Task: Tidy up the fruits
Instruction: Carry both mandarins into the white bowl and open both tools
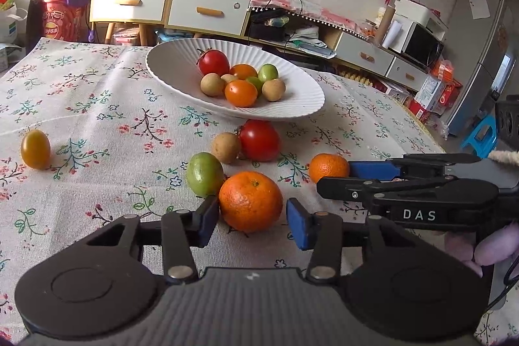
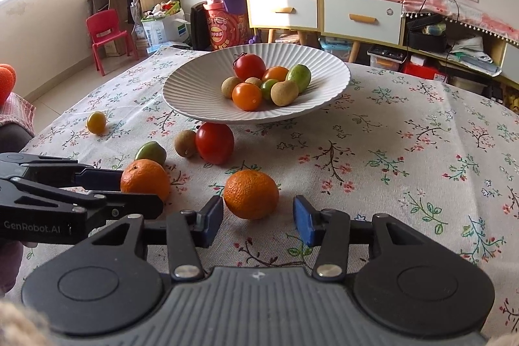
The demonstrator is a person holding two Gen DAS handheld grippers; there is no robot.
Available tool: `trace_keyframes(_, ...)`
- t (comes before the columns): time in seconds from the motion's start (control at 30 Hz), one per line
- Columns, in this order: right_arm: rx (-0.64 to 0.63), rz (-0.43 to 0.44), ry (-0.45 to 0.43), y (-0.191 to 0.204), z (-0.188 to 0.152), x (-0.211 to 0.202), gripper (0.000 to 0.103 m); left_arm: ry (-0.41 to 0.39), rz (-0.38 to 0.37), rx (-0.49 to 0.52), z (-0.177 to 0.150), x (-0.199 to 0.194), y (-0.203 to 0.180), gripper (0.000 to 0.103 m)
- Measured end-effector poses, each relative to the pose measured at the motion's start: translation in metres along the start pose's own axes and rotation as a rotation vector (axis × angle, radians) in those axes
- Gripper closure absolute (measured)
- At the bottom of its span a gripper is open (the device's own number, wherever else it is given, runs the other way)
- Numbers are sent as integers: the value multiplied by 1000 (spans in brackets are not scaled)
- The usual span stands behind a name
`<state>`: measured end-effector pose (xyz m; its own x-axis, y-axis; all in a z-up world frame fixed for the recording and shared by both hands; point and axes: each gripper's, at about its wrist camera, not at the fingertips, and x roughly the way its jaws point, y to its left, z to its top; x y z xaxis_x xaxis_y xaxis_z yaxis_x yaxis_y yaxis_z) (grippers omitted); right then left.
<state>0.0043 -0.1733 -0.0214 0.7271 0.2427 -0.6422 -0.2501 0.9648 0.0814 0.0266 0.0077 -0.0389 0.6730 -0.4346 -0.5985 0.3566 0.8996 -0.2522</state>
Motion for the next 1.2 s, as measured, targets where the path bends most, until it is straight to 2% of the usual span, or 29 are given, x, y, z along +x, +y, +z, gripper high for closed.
trace_keyframes(0.17, 29, 17, -2, -1, 3, 1, 70, 9, 11, -14, 2, 0, 0, 63)
trace_keyframes(0.5, 47, 48, -14, 4, 10, -8, 71, 19, 4, -12, 10, -6, -1, 64)
trace_keyframes(0.67, 68, 65, -43, 3, 19, -15, 71, -8, -5, -16, 22, -12, -2, 64)
trace_keyframes(0.93, 104, 57, -108, -5, 39, -14, 71, -69, 20, -10, 45, -14, -6, 64)
trace_keyframes(1.2, 111, 30, -131, -19, 51, -7, 71, -81, 67, 23, 73, 6, -4, 64)
